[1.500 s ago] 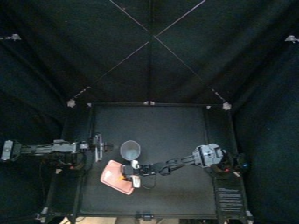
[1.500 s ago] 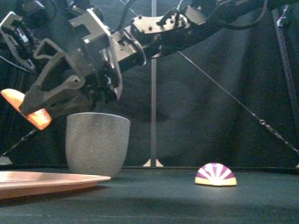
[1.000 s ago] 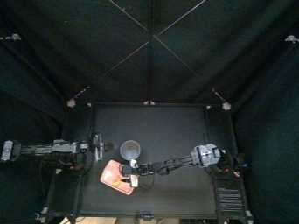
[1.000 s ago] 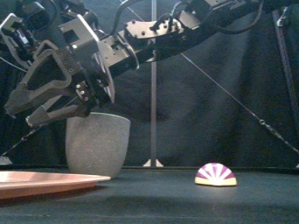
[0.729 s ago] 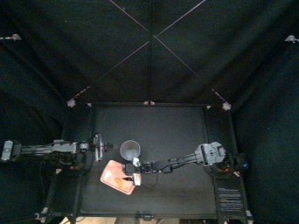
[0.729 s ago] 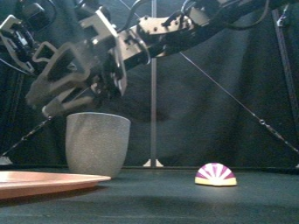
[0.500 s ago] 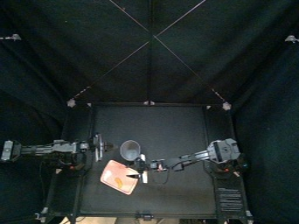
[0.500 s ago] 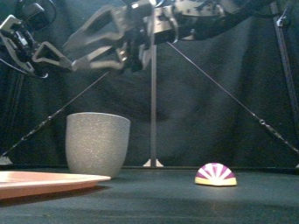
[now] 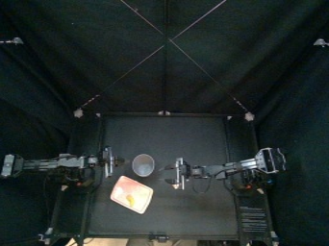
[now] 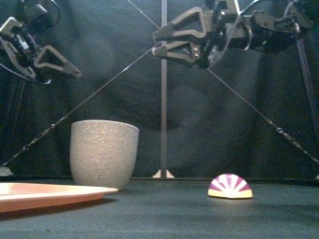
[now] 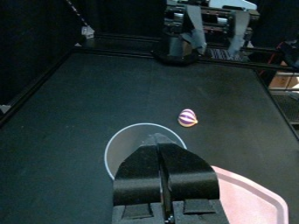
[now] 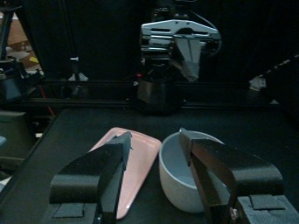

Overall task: Pick the tangerine then place it on the pink plate
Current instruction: Drop tangerine on the pink plate and return to neutral

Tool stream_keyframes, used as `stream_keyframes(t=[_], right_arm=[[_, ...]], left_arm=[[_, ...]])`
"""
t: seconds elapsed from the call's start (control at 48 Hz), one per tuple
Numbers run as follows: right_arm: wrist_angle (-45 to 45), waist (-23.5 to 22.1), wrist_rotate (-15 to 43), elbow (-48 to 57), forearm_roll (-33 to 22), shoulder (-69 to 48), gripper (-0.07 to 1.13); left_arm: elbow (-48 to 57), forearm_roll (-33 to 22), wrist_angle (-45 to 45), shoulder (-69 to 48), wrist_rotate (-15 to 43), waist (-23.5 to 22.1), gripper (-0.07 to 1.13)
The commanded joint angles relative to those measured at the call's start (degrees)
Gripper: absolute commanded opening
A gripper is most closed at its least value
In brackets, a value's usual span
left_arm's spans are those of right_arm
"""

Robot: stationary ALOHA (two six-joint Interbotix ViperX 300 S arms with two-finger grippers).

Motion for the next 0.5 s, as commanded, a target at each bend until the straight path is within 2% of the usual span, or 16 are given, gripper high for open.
stream_keyframes(t=[0.021,0.5], right_arm=[[-1.05,-1.93,0.18,3.08,0.26,-5.01,0.85],[-1.14,-5.71,0.44,13.54,1.41,-11.95,0.85]], left_arm=[[-0.70,0.00,-0.53,0.09,0.00,0.09,0.09],[0.18,0.00,-0.53,0.09,-0.09,0.09,0.09]])
